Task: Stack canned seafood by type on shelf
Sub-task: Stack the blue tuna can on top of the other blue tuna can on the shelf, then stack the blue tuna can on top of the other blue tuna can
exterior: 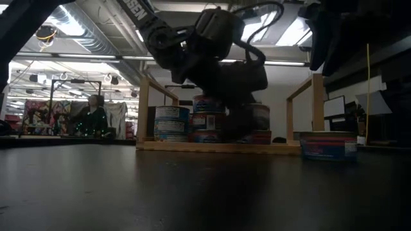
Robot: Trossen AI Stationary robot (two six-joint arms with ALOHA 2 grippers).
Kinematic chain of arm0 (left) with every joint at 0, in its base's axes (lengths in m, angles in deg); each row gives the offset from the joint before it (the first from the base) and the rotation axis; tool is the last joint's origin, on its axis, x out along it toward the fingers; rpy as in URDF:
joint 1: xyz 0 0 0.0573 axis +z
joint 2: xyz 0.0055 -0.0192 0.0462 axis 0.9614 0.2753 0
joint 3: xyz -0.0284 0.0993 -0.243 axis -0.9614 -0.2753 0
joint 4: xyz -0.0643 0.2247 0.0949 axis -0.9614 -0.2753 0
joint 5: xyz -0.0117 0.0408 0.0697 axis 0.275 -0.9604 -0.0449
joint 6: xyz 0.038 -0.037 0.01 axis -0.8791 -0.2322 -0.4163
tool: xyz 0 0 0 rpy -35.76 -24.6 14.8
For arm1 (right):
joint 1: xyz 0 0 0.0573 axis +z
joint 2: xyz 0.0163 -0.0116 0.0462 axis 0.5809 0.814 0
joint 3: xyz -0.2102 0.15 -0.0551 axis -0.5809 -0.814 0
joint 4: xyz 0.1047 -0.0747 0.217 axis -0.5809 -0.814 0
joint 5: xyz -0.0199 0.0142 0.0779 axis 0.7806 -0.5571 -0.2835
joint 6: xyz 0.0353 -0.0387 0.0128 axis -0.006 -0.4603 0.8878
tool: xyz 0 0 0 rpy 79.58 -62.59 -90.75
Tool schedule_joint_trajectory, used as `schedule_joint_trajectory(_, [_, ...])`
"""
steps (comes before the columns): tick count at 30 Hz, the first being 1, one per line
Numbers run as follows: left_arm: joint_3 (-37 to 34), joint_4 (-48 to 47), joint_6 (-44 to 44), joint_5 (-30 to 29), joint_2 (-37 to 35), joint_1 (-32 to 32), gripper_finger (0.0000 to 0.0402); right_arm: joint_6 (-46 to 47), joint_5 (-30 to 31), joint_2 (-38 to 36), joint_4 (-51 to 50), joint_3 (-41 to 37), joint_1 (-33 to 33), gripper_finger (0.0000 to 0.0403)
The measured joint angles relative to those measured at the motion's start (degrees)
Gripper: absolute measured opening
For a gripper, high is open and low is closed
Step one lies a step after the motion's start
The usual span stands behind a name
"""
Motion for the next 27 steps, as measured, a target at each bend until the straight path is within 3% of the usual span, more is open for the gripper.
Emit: schedule_joint_trajectory(27, [0.02, -1.57, 10.42, 3.59, 0.0, -1.08, 0.028, -0.28, -0.11, 0.0, -0.01, -0.02, -0.02, 0.0166])
